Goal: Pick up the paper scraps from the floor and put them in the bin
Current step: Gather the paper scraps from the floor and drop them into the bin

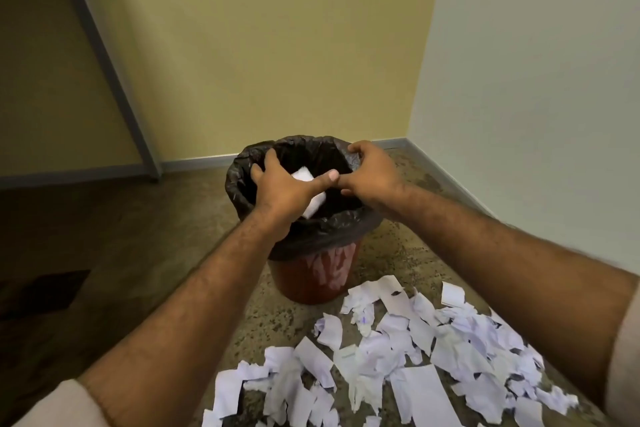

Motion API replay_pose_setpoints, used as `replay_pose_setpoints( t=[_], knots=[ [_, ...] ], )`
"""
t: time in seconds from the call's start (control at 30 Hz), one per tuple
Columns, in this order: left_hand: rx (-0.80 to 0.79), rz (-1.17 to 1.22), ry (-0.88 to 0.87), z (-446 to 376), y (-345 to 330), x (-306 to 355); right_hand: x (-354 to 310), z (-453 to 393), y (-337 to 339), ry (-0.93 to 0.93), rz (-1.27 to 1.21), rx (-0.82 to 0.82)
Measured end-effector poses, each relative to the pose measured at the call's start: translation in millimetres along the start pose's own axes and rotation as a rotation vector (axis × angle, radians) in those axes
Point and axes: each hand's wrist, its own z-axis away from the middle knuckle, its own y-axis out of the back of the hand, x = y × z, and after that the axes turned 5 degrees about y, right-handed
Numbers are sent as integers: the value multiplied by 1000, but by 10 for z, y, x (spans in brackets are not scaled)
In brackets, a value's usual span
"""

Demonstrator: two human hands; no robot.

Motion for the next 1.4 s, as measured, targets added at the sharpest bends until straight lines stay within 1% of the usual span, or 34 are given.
replay_pose_setpoints(
  t=[0.03,0.1,0.17,0.2,0.27,0.3,0.33,0.37,0.4,0.43,0.47,0.5,0.53,0.57,0.6,0.63,0.67,0.73,0.77,0.83,0.93,1.0,1.1,1.17,1.23,1.3,1.4],
  knots=[
    [13,-14,-16,12,5,0,6,-5,4,-25,-19,1],
    [50,-59,-77,35,28,-15,23,35,33,-11,-42,22],
    [141,-143,-182,105,50,-50,77,170,92,89,-2,66],
    [218,-190,-271,173,59,-96,123,273,130,170,32,89],
    [370,-242,-520,382,68,-252,278,517,201,355,101,102],
    [400,-258,-644,513,55,-367,394,643,226,427,147,83],
    [384,-292,-742,652,27,-510,535,766,242,473,202,49],
    [322,-348,-810,789,-16,-680,700,874,248,485,259,0],
    [226,-419,-847,913,-68,-866,885,965,246,461,316,-64],
    [114,-502,-845,1028,-127,-1065,1076,1051,240,403,378,-142],
    [-2,-602,-787,1126,-185,-1266,1267,1128,232,315,455,-239],
    [-126,-712,-657,1203,-236,-1460,1449,1209,228,198,538,-355],
    [-254,-820,-479,1245,-272,-1646,1616,1292,235,65,602,-476],
    [-379,-917,-307,1257,-292,-1832,1769,1380,247,-63,642,-582],
    [-495,-1001,-171,1254,-292,-2006,1903,1462,264,-165,663,-665],
    [-588,-1061,-76,1244,-279,-2162,2017,1533,276,-235,675,-724],
    [-658,-1102,-18,1239,-255,-2294,2105,1594,278,-274,680,-770],
    [-749,-1160,24,1253,-210,-2472,2191,1676,238,-293,675,-857],
    [-772,-1181,25,1267,-202,-2529,2196,1703,194,-278,663,-889],
    [-763,-1168,6,1289,-214,-2580,2164,1725,67,-229,616,-914],
    [-695,-1006,-30,1300,-278,-2570,2109,1736,-155,-178,569,-940],
    [-673,-919,-29,1314,-308,-2547,2084,1772,-316,-133,609,-973],
    [-649,-847,-11,1344,-334,-2524,2051,1890,-528,-31,735,-1003],
    [-610,-758,-7,1350,-339,-2507,2045,1973,-605,53,759,-956],
    [-568,-674,-1,1338,-333,-2490,2049,2017,-626,87,717,-914],
    [-539,-600,2,1314,-316,-2474,2028,2008,-598,27,622,-866],
    [-502,-487,16,1270,-275,-2407,1920,1912,-483,-21,449,-736]
  ],
)
